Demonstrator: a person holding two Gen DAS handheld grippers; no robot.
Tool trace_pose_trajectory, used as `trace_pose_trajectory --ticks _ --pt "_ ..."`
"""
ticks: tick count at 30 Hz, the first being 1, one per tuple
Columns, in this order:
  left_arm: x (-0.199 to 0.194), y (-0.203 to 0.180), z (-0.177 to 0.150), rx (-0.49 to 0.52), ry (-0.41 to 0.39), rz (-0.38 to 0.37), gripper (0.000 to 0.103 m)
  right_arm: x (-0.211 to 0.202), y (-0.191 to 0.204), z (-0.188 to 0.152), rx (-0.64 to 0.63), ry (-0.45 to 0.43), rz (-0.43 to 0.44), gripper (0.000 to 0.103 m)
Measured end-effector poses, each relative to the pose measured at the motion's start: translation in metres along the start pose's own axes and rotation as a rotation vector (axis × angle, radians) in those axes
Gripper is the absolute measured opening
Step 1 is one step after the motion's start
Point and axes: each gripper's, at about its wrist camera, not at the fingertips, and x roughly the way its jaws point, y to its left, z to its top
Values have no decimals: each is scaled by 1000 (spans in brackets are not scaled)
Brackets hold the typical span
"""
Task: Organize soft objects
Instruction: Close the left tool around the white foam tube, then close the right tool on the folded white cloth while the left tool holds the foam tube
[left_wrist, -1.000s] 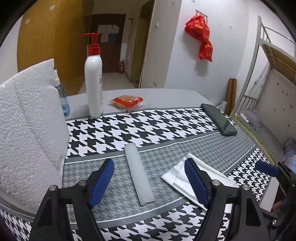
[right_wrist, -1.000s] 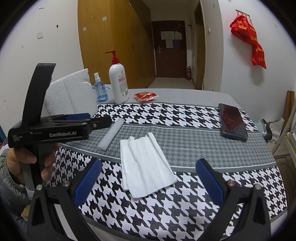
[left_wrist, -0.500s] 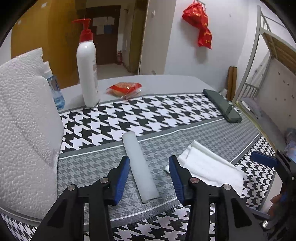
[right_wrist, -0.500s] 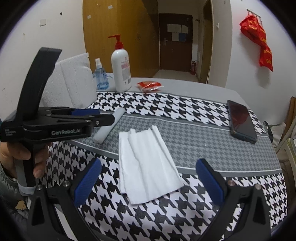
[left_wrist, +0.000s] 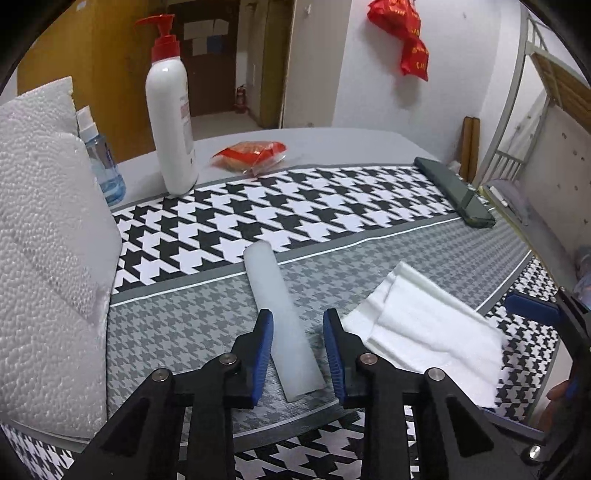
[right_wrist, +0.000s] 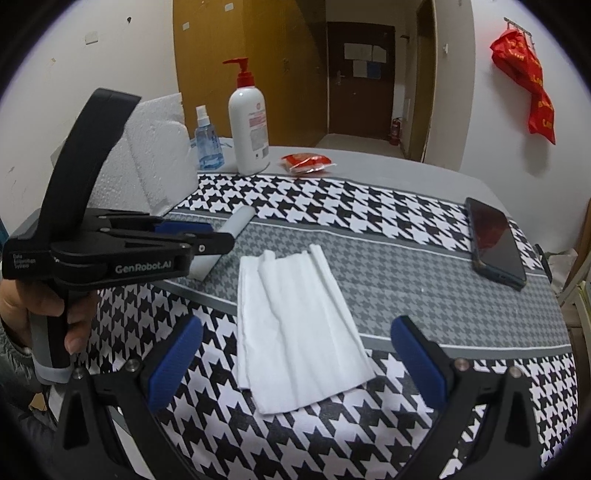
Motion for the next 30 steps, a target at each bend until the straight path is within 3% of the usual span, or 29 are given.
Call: trace_pose_trajectory --ticks 25,28,30 --pt "7 1 -3 22 6 44 30 10 2 3 -37 49 55 103" --pt "7 2 -4 26 3 36 24 12 2 3 -38 61 50 99" --pt "7 3 -4 20 2 26 22 14 3 3 -39 72 49 89"
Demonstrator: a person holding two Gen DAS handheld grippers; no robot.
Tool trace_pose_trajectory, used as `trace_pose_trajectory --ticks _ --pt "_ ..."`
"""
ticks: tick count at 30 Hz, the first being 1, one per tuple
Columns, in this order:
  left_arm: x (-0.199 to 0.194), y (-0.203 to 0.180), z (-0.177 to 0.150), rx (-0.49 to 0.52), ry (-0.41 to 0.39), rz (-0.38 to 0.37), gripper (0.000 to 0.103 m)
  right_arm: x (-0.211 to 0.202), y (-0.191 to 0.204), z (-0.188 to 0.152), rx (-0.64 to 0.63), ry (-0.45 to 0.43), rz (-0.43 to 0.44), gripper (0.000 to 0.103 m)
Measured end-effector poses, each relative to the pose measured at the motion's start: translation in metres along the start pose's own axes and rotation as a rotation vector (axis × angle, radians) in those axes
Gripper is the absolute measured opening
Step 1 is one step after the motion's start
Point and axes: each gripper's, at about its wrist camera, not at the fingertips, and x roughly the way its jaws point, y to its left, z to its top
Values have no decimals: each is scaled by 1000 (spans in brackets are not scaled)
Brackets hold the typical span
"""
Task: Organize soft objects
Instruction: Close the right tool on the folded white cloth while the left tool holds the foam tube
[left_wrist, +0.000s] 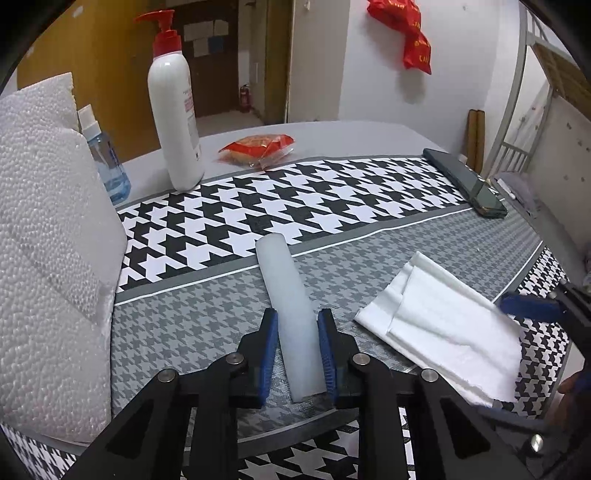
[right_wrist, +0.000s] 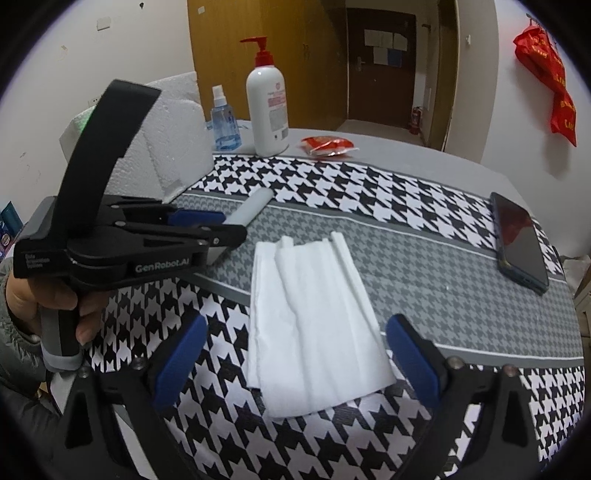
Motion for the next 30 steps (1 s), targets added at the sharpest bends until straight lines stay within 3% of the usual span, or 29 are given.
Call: trace_pose_trajectory --ticks 6,10,19,22,24,30 --pt "-6 9 -1 -39 -28 -76 16 4 1 -1 -5 26 5 76" --pt "-17 7 -2 -29 -88 -103 16 7 2 0 -4 44 -3 68" --pt "-29 7 -3 -27 -144 -113 16 8 0 -4 2 61 -64 46" --pt "-32 7 -3 -27 -161 -125 16 9 -3 -2 13 62 -91 34" --pt "-34 8 -2 -30 -173 -129 16 9 -9 -1 43 60 -89 19" --pt "-36 8 -3 -30 -182 -123 16 4 -11 2 51 44 -89 13"
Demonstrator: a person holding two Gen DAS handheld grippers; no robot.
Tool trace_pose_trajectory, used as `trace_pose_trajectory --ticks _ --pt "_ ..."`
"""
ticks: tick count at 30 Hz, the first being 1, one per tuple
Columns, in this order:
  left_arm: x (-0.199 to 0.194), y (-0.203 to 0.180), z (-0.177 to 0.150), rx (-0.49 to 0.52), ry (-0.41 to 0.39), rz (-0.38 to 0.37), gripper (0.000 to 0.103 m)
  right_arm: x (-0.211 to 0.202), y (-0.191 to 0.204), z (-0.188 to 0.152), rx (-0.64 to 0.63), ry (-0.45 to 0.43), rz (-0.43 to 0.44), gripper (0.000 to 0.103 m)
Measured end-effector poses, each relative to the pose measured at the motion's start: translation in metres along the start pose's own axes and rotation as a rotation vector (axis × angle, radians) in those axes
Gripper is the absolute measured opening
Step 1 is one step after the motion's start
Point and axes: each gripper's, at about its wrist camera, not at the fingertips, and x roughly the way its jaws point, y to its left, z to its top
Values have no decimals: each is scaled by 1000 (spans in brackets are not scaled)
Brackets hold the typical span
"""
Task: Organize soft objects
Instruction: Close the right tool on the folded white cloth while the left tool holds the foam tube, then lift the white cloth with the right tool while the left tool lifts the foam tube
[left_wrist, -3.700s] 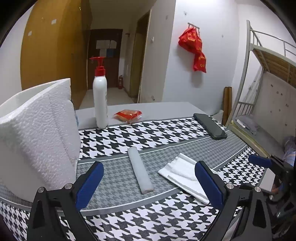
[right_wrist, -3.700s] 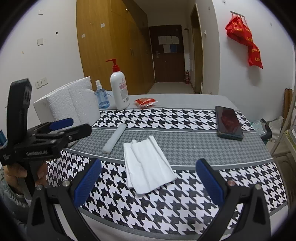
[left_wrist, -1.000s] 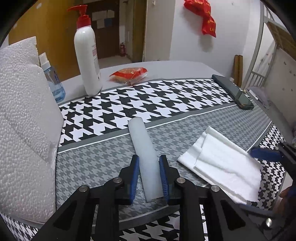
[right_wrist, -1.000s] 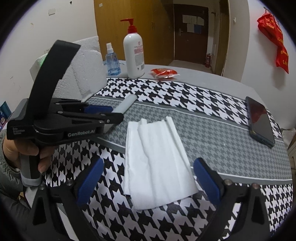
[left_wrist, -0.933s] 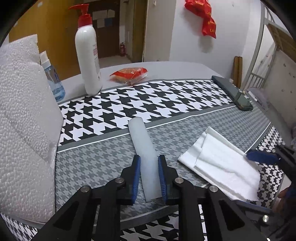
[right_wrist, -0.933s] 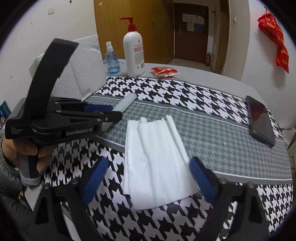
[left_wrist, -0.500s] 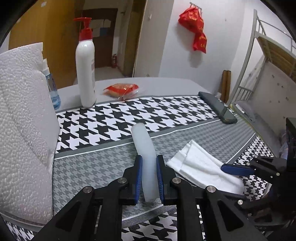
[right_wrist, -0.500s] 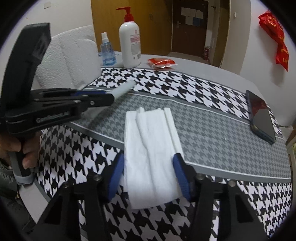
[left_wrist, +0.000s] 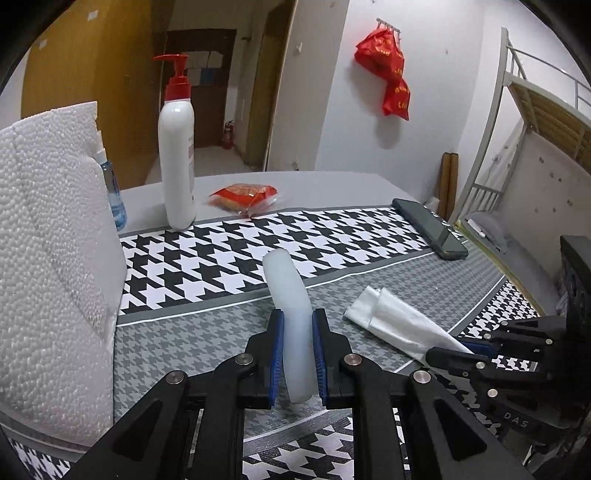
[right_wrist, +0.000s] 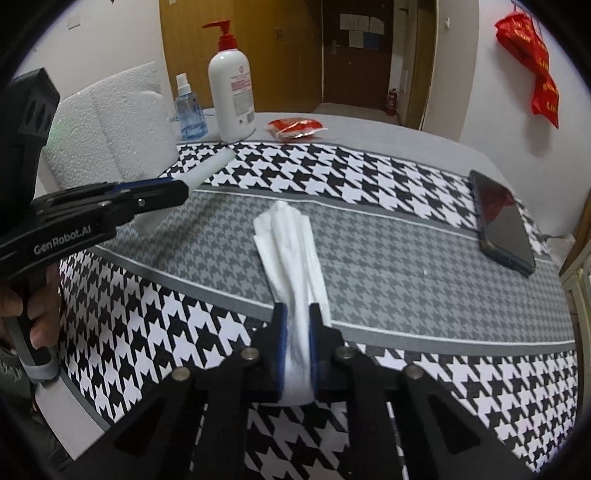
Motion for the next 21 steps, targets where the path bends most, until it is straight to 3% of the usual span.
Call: trace_pose_trajectory --ticks 14,21 --pt "-9 -8 0 31 -29 -10 16 2 -4 -3 60 5 34 6" --pt "-17 -10 2 38 -62 -9 16 -14 -9 -3 93 -59 48 6"
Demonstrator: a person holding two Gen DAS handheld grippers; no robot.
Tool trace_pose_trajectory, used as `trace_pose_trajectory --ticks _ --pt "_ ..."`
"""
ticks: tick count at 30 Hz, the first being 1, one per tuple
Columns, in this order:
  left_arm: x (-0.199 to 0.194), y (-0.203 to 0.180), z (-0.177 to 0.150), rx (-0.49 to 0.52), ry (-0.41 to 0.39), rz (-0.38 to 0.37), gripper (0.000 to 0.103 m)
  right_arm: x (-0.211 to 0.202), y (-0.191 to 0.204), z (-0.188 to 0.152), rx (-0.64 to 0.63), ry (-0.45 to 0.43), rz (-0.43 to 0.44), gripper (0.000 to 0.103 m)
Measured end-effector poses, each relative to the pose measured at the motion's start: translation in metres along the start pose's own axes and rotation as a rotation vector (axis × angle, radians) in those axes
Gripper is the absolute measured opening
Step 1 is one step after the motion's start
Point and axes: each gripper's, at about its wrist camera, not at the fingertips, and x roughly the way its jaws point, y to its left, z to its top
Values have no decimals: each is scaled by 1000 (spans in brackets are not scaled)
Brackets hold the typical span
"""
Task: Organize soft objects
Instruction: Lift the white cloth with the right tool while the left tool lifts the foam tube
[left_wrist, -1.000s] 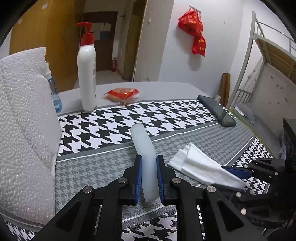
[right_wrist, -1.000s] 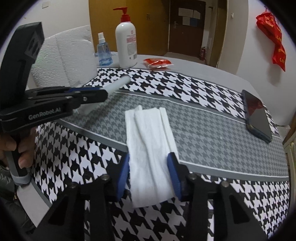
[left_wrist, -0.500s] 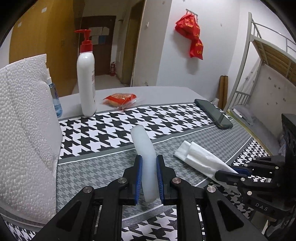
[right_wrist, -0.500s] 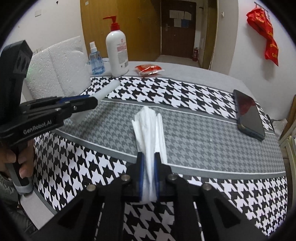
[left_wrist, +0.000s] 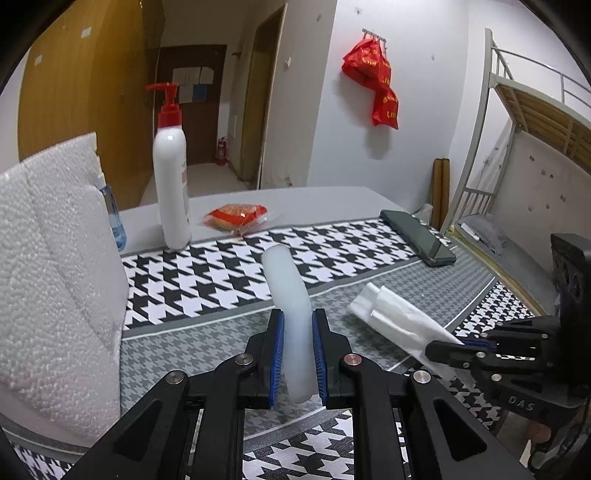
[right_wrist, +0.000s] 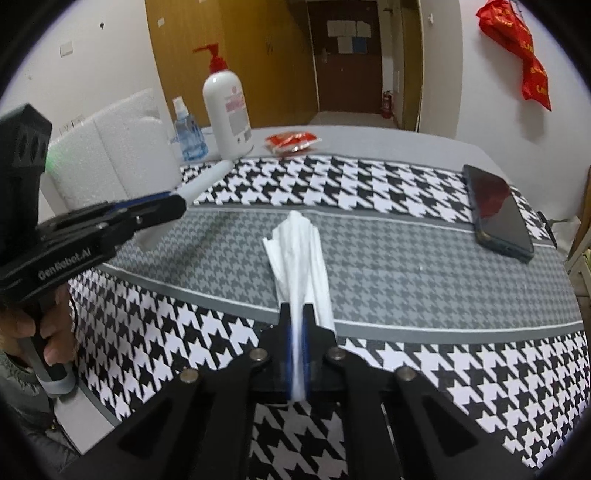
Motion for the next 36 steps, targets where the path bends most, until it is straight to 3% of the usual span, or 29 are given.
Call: trace_pose_trajectory --ticks 16,36 --pt "-56 -26 8 53 -104 43 16 -57 7 8 5 -150 -1 6" --pt "-99 -34 6 83 -161 88 16 -108 25 12 -25 -313 -40 6"
